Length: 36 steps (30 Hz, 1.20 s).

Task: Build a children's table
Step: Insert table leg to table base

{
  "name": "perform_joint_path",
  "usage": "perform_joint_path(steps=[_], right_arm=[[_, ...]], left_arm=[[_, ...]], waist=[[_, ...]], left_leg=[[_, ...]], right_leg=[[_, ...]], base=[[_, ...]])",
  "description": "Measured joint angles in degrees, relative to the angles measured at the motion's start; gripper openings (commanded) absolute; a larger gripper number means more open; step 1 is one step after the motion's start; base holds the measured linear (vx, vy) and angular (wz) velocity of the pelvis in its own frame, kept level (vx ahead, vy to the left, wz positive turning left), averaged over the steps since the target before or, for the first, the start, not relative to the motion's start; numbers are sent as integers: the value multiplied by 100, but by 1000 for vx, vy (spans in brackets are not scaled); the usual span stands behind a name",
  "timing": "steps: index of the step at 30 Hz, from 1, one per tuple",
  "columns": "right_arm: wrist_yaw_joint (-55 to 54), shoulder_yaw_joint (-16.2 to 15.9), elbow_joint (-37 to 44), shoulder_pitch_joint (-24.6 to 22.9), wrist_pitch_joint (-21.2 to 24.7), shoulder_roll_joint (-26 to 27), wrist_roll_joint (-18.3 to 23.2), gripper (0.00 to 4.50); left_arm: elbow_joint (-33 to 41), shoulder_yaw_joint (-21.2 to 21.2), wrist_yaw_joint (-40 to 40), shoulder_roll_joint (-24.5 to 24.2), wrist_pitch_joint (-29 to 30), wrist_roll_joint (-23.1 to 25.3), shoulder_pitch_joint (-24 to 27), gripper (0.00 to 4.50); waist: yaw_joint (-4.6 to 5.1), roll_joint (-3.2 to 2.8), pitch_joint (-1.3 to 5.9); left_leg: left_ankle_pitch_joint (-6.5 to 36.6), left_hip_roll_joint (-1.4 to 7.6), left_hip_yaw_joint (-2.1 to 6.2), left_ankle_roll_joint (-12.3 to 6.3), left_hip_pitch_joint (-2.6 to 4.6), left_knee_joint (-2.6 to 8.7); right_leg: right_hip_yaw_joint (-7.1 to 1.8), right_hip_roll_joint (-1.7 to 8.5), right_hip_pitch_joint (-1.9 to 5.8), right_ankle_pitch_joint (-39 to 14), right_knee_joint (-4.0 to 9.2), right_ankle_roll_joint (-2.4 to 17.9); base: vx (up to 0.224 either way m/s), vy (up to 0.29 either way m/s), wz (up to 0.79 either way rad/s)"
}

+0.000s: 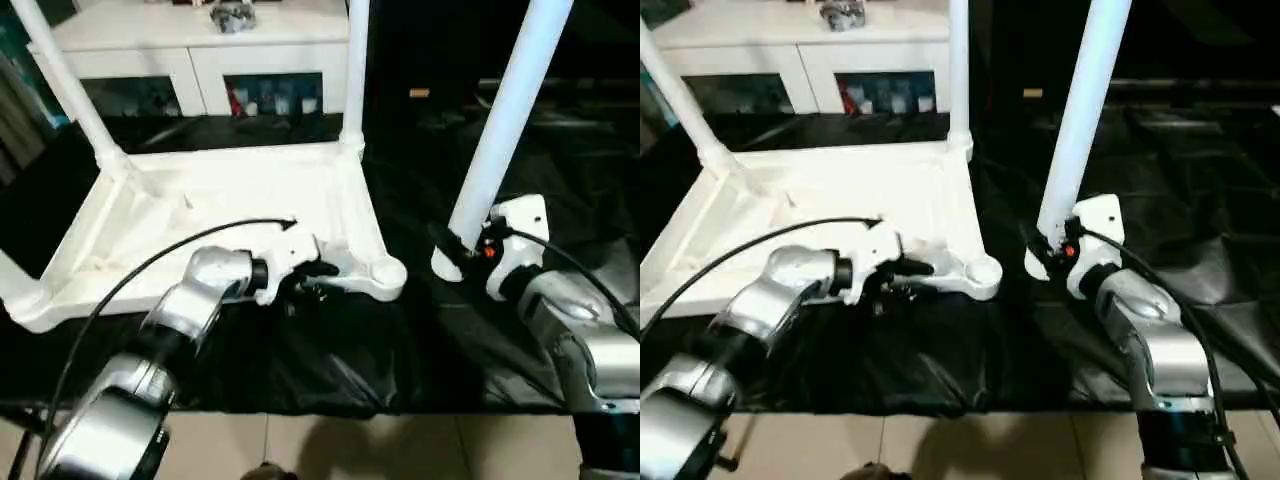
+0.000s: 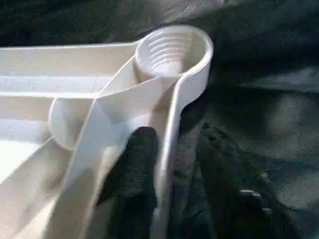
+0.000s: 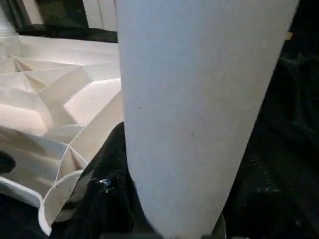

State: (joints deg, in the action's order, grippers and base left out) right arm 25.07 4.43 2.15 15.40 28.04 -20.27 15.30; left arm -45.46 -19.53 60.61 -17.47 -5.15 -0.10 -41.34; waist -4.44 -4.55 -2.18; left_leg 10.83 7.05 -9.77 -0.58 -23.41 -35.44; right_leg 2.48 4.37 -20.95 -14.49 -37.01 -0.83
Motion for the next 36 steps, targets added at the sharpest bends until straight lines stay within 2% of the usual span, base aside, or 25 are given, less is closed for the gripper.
perform_joint_path(steps=[1,2,7,9,12,15,19,25,30,36], right_arm=[[15,-14,0,0,0,1,-1,190],[33,-33,1,-1,0,1,-3,190],[69,-45,1,-12,-3,1,-4,190],[121,-51,2,-15,-5,-5,-3,190],[166,-65,2,-14,-13,-18,-4,190],[176,-81,2,-14,-19,-27,-3,190],[314,-126,2,-3,-14,-85,5,190],[618,-374,-37,66,38,-130,9,190],[795,-489,-71,341,33,-126,11,190],[915,-488,-81,467,30,-137,51,190]], left_arm=[[-121,0,37,2,-55,8,-59,135],[-265,1,62,5,-129,23,-122,103],[-649,11,259,-2,-339,46,-265,87],[-904,14,370,-6,-432,51,-411,50],[-1116,50,518,-20,-540,88,-542,49],[-1202,69,575,-20,-625,95,-557,12],[-1345,85,644,-22,-716,110,-618,2],[-1455,75,678,-56,-882,251,-649,0],[-1373,50,714,-74,-696,333,-646,0],[-693,167,746,-87,178,203,-390,0]], waist=[[-6,-7,0],[-15,-12,-1],[-55,-34,-1],[-56,-34,-1],[-57,-36,-2],[-55,-37,-2],[-56,-36,-2],[-45,-33,-4],[-48,-30,-3],[-58,-32,-2]], left_leg=[[-4,0,-1,-9,-1,0],[-2,0,-2,-10,0,0],[3,4,-6,3,4,0],[3,7,-10,4,6,0],[3,8,-15,4,10,0],[3,10,-19,4,11,0],[4,12,-20,3,10,0],[4,19,-29,3,16,0],[4,30,-37,5,27,3],[5,33,-47,6,30,10]], right_leg=[[1,0,0,-1,0,2],[1,1,0,-1,1,2],[1,2,1,0,-4,3],[2,2,1,1,-5,5],[0,3,4,2,-4,6],[-2,4,4,1,-2,6],[-1,4,3,1,-1,6],[-1,4,3,1,-2,6],[4,4,5,2,-2,6],[3,4,3,1,1,7]], base=[[0,0,0],[0,0,0],[0,0,0],[0,0,0],[0,0,0],[0,0,0],[0,0,0],[0,0,0],[0,0,0],[0,0,0]])
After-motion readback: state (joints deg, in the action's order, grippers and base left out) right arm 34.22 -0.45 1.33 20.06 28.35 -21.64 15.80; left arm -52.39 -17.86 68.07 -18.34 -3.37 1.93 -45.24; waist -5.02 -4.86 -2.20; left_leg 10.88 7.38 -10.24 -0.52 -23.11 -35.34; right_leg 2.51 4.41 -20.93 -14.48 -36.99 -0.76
